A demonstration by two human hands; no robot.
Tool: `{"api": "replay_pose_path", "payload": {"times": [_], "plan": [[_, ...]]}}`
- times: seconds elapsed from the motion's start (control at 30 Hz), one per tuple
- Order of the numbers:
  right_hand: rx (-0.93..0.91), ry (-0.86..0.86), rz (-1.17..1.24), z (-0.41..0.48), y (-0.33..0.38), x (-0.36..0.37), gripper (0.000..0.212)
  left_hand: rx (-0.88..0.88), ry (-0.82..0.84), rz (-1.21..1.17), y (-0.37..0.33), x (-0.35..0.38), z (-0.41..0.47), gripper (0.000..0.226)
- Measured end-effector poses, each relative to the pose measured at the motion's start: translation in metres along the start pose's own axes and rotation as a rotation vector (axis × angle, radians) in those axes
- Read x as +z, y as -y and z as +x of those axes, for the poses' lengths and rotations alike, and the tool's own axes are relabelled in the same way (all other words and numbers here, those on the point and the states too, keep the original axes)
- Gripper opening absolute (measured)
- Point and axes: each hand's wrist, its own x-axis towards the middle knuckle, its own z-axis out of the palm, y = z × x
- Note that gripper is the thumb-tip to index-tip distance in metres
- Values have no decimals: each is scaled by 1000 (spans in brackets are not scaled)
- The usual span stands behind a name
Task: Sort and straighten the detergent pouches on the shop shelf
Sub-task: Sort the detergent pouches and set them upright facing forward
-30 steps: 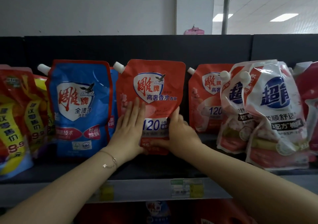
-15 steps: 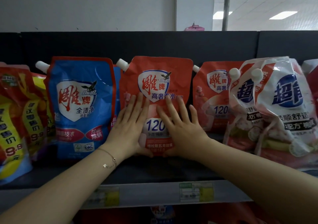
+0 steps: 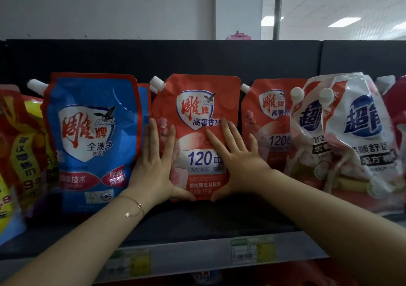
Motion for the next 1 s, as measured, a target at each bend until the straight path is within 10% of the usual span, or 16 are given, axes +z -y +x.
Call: {"api": "replay_pose_path", "payload": {"times": [0.27,0.57,1.0], "plan": [[-84,-64,-33,-18,7,-8,124,140,-102,206,-17,-11,-8,142],[-165,-303,-15,-57,-11,-24,40,524,-215,-44,-65,-16,-5,35],[64,22,-384,-68,-69,-21,48,140,185,-639,-161,17,57,45]]}}
